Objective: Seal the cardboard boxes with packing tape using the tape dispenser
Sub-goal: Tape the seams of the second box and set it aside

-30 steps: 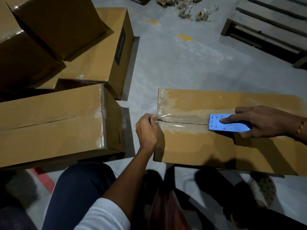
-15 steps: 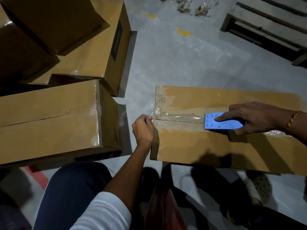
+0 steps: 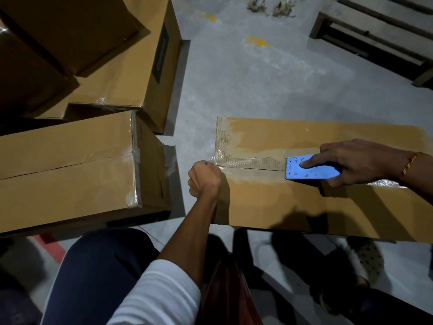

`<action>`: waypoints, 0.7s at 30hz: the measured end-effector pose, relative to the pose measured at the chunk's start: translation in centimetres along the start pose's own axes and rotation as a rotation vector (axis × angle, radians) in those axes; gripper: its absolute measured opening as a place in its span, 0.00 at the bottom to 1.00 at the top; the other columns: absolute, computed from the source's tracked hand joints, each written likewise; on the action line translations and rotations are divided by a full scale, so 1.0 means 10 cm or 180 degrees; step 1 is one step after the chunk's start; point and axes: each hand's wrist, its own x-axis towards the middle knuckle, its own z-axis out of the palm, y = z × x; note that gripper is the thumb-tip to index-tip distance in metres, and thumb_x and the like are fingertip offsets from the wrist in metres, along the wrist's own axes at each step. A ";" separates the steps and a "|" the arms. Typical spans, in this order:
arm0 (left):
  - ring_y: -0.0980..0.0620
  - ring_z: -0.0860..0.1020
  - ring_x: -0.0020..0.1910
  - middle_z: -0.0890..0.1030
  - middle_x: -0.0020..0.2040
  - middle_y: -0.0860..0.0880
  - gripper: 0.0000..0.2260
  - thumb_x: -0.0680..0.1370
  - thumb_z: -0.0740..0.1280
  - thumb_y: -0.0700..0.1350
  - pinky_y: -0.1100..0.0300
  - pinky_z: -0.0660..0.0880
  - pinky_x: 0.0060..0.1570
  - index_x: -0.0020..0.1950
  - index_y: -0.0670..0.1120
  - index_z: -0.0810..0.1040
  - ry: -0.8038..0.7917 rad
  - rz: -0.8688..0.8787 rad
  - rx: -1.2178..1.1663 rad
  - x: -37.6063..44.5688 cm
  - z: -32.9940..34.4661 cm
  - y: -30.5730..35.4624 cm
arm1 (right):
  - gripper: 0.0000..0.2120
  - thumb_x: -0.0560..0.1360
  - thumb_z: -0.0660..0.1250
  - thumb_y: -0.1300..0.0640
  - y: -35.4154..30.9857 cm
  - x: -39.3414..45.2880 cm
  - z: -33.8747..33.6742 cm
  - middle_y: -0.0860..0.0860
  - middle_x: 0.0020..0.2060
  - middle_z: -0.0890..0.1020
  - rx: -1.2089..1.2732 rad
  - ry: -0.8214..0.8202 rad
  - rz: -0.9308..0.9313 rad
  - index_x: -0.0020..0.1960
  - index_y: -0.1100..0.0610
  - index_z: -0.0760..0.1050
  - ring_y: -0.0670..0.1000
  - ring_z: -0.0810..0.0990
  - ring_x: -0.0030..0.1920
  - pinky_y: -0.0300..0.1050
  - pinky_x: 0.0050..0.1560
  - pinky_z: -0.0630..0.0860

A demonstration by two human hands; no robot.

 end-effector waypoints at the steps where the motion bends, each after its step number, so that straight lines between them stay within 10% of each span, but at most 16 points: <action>1: 0.41 0.80 0.52 0.83 0.55 0.44 0.12 0.83 0.63 0.50 0.48 0.78 0.52 0.57 0.45 0.82 -0.0056 -0.0076 0.0024 0.01 -0.01 0.03 | 0.31 0.76 0.65 0.40 0.00 0.00 0.00 0.41 0.49 0.67 0.0001 -0.0006 0.0013 0.75 0.34 0.56 0.45 0.69 0.49 0.39 0.41 0.60; 6: 0.37 0.70 0.69 0.64 0.74 0.44 0.30 0.78 0.71 0.54 0.43 0.75 0.61 0.76 0.47 0.66 -0.0585 -0.0580 -0.0434 0.19 -0.10 -0.06 | 0.31 0.75 0.65 0.39 -0.04 0.01 0.02 0.41 0.48 0.67 0.0037 0.0016 0.0074 0.75 0.34 0.58 0.44 0.68 0.48 0.40 0.43 0.62; 11: 0.44 0.80 0.52 0.83 0.52 0.46 0.04 0.82 0.66 0.44 0.55 0.74 0.50 0.52 0.49 0.81 -0.0019 0.0224 -0.0496 -0.03 -0.02 -0.25 | 0.31 0.75 0.64 0.38 -0.06 -0.01 0.06 0.41 0.48 0.67 -0.0053 0.0054 0.0099 0.75 0.33 0.57 0.46 0.69 0.48 0.42 0.44 0.65; 21: 0.39 0.77 0.57 0.79 0.58 0.42 0.18 0.84 0.54 0.55 0.46 0.75 0.52 0.63 0.43 0.71 0.0089 0.0738 0.0273 -0.32 0.32 -0.10 | 0.28 0.78 0.56 0.36 -0.14 -0.09 0.05 0.49 0.60 0.68 -0.0624 0.0348 0.0082 0.76 0.34 0.53 0.52 0.75 0.55 0.46 0.49 0.72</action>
